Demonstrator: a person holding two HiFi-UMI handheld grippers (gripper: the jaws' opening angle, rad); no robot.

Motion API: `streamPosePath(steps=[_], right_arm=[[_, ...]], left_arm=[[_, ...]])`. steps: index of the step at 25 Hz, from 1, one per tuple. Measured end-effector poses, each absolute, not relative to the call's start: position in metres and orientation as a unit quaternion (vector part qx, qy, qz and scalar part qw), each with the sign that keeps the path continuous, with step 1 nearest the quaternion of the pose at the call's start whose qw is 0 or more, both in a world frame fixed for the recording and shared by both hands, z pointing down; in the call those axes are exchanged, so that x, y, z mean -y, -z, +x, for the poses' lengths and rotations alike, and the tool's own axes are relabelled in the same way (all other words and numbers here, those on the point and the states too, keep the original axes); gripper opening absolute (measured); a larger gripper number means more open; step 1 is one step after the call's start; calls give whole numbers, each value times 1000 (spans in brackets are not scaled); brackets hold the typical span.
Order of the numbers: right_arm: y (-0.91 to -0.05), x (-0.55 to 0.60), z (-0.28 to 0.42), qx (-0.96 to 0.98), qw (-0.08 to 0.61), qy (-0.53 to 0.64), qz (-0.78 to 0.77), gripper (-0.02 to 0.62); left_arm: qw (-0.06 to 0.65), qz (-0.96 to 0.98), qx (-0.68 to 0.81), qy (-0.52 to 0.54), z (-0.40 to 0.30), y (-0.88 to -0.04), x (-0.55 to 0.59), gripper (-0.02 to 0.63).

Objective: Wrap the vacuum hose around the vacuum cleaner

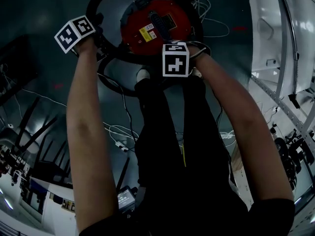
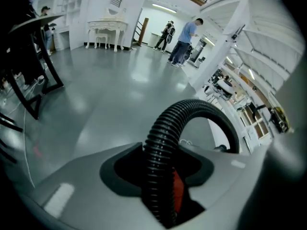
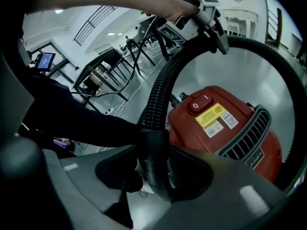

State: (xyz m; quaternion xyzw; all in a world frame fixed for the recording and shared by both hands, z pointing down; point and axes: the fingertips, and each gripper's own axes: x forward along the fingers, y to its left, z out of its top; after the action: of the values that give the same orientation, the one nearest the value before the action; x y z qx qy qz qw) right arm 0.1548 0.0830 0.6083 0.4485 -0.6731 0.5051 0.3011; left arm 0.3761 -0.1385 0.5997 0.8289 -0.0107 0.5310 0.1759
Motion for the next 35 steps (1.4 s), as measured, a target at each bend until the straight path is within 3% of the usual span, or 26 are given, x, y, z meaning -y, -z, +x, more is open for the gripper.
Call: streamPosePath(steps=[12, 26, 35], right_arm=[[-587, -118, 213, 623, 269, -498, 540, 221], [-599, -200, 294, 465, 248, -508, 682, 221], [-621, -221, 343, 415, 264, -516, 701, 224]], left_arm=[[174, 812, 20, -557, 336, -618, 149, 192], [229, 793, 30, -564, 312, -627, 142, 192], [237, 788, 29, -567, 302, -638, 142, 192]])
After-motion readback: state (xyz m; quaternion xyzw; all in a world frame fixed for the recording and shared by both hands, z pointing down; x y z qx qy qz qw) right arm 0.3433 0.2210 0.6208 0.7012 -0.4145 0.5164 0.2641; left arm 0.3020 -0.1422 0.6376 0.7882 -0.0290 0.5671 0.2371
